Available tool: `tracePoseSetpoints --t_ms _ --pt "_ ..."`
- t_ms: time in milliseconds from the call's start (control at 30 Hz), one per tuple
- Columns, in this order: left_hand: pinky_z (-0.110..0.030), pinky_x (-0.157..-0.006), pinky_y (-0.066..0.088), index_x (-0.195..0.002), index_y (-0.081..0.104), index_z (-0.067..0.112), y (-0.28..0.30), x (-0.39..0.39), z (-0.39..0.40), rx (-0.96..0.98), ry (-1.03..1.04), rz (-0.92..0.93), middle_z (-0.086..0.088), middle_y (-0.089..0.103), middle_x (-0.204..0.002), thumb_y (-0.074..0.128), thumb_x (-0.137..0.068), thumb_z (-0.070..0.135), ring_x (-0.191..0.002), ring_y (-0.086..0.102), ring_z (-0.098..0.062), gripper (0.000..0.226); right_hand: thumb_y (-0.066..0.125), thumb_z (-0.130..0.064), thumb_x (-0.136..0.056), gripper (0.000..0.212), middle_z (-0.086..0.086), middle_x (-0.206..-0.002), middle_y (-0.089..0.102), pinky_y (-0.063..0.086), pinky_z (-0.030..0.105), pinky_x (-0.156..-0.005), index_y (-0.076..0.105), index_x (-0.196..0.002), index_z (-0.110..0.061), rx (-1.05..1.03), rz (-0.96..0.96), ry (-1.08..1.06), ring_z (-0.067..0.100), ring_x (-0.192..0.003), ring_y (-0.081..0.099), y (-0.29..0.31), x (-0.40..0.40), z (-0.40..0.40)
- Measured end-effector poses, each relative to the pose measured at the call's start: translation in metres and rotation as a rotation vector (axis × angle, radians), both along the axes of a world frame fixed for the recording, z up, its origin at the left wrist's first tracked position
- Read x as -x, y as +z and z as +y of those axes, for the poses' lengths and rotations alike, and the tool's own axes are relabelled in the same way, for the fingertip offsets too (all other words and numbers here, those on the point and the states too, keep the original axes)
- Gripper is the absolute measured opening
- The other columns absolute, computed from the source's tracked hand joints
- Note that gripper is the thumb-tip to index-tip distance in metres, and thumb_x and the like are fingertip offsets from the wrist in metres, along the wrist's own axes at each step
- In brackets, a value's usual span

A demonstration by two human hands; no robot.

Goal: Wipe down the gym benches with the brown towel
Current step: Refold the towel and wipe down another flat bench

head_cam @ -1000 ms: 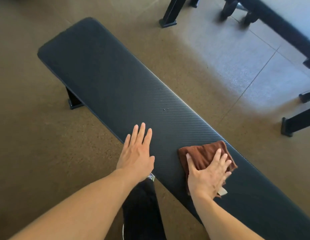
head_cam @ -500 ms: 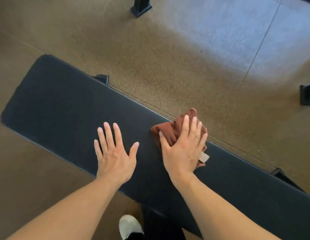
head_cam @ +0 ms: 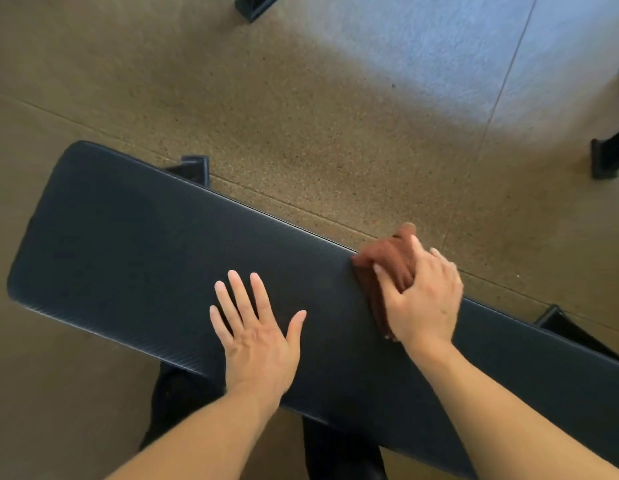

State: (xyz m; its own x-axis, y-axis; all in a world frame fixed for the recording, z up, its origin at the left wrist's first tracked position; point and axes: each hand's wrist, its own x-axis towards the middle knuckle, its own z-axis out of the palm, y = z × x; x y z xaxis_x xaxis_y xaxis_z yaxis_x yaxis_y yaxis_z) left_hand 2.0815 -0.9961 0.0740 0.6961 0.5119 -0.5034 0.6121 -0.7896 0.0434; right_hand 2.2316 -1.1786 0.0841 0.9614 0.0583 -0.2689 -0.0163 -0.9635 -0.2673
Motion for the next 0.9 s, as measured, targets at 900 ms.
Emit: tracePoseSetpoints --t_ms 900 --pt "-0.037 -0.128 -0.003 -0.163 0.0 0.013 -0.008 0.054 0.351 0.26 0.226 -0.324 -0.002 0.003 -0.171 0.018 -0.105 0.051 -0.155 -0.014 -0.008 0.071 0.063 -0.044 -0.097 0.059 -0.002 -0.161 0.043 0.013 0.048 -0.129 0.051 -0.152 -0.026 -0.314 -0.022 0.832 0.023 -0.158 0.02 -0.01 0.061 0.404"
